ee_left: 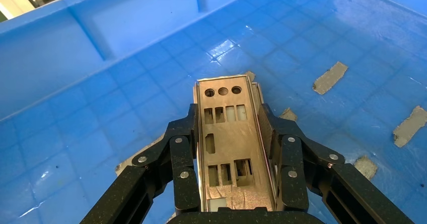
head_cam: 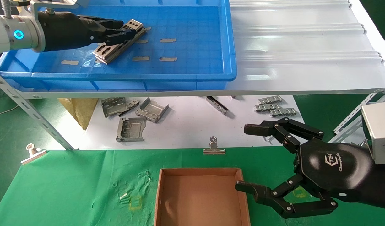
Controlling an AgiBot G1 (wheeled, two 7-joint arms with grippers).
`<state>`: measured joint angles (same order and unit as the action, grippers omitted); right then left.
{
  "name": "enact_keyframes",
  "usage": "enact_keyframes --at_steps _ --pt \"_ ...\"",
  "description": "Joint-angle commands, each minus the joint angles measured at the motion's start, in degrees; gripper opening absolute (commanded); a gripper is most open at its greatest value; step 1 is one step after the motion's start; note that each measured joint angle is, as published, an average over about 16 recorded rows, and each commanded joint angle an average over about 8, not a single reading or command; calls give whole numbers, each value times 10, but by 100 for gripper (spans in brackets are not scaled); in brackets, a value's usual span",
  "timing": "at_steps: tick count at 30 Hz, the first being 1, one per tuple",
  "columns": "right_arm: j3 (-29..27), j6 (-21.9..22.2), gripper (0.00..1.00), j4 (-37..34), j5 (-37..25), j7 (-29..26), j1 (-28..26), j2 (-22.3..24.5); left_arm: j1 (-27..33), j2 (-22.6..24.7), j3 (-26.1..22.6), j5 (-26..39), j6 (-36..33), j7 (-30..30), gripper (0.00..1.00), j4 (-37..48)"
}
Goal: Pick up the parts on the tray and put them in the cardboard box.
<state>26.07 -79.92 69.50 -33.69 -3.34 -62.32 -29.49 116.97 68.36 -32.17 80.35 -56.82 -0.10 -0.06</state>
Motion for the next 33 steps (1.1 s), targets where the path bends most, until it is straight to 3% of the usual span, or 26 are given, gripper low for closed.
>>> enact_keyframes --at_steps 1,21,33 --pt "0 0 100 0 0 0 0 0 0 0 0 0 1 1 0 0" --pt "0 0 100 0 0 0 0 0 8 -7 7 -10 -31 -2 0 -5" --pt "0 0 100 0 0 0 0 0 9 -37 29 -45 -181 30 0 -41"
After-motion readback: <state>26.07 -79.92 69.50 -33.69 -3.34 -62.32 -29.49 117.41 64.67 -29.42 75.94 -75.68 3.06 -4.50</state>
